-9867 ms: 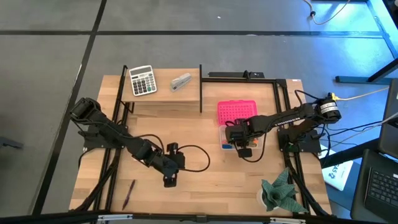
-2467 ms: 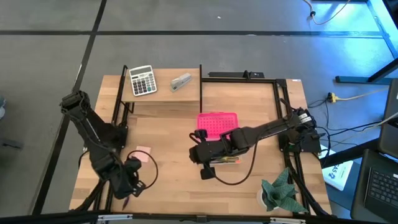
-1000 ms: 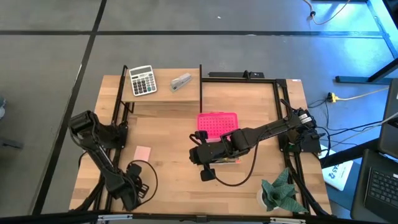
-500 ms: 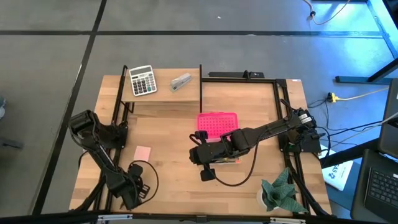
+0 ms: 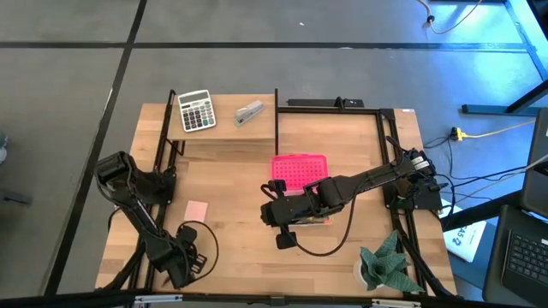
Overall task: Pack school essentials
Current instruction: Put the blue pen into the pink supply box
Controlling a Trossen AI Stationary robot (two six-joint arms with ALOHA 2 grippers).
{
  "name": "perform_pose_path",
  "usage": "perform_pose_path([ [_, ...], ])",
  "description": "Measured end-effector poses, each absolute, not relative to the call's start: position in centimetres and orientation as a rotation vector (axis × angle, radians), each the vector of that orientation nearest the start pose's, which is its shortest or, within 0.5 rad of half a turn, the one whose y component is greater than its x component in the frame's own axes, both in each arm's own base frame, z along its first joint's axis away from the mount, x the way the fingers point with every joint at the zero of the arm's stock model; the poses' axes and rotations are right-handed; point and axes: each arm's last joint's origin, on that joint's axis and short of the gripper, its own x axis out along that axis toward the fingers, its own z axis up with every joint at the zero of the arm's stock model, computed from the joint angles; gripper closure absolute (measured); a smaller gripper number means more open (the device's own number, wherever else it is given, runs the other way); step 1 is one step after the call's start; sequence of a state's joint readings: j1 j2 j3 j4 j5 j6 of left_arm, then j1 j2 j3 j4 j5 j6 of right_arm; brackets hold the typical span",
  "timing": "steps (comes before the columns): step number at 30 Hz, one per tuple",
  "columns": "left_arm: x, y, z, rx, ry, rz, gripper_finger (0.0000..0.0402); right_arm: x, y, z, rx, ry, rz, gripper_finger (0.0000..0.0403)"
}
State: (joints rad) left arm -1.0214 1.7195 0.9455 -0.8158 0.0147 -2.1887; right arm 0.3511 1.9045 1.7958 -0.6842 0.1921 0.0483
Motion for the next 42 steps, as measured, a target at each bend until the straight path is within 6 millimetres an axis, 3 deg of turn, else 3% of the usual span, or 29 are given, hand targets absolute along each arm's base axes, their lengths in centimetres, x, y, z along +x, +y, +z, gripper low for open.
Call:
perform_pose_path([
  [11,14.2,-23.3,13.9,-0.884,1.390,0.934,0.0377,39.8,14.4,32.0,-0.171,0.770,0.141,0.0398],
  [27,15.1,-22.4,15.4,-0.875,1.361,0.833,0.0373,37.6,14.8,38.0,-0.086,0.796,0.123,0.0398],
  [34,17.0,-21.1,16.5,-0.828,1.367,0.678,0.0373,36.3,14.9,39.8,-0.051,0.826,0.114,0.0398],
  [42,20.6,-18.4,18.4,-0.715,1.326,0.480,0.0373,35.3,14.9,40.2,0.020,0.893,0.067,0.0398],
])
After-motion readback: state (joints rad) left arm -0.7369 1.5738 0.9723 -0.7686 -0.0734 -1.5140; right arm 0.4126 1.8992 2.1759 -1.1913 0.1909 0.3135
